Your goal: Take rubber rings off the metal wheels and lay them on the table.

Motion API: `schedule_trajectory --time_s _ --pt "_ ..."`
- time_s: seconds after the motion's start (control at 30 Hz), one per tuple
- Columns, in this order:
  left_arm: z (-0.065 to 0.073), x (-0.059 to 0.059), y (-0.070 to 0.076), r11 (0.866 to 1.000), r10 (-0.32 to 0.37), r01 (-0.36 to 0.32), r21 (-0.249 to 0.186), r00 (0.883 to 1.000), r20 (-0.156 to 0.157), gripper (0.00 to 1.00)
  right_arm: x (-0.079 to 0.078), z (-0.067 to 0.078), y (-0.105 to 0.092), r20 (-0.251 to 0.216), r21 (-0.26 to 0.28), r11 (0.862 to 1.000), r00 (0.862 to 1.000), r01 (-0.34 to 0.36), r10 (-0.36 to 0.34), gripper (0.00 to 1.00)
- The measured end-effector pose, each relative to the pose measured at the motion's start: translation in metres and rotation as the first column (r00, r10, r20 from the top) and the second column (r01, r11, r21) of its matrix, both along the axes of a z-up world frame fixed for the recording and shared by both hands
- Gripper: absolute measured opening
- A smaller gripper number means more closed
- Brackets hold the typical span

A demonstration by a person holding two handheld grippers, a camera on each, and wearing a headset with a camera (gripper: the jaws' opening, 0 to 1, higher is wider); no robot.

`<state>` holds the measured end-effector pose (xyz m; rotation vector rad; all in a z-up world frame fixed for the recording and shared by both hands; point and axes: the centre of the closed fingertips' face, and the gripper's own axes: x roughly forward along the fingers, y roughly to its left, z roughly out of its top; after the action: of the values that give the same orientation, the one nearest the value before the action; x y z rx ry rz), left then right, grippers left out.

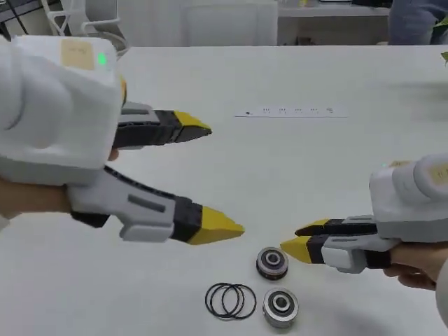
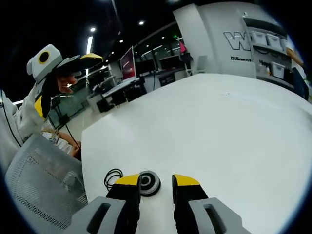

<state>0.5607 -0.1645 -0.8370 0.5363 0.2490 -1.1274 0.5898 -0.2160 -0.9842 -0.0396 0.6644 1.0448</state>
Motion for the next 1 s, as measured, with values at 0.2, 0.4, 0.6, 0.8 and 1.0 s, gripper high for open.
schedule_trajectory --time_s 0.2,0.4,0.6,0.8,1.0 --pt "-0.013 0.013 -0.029 0.998 -0.057 0.057 0.012 0.998 -0.011 0.71 -0.006 -0.014 -0.004 -0.009 -0.059 0.997 0.999 -0.04 0.04 0.23" --pt "-0.042 0.018 -0.048 0.997 -0.077 0.078 0.021 0.996 -0.043 0.68 -0.01 -0.02 -0.005 -0.02 -0.081 0.995 0.998 -0.063 0.061 0.23" --pt "-0.081 0.013 -0.052 0.995 -0.098 0.098 0.001 0.992 -0.077 0.62 -0.013 -0.024 -0.005 -0.026 -0.093 0.993 0.997 -0.079 0.077 0.22" --pt "-0.104 0.018 -0.048 0.998 -0.058 0.056 -0.024 0.994 -0.092 0.52 -0.018 -0.03 -0.004 -0.033 -0.113 0.989 0.995 -0.099 0.096 0.21" --pt "-0.131 0.026 -0.042 1.0 0.007 -0.01 -0.022 0.992 -0.128 0.42 -0.02 -0.03 -0.003 -0.026 -0.119 0.987 0.994 -0.11 0.108 0.21"
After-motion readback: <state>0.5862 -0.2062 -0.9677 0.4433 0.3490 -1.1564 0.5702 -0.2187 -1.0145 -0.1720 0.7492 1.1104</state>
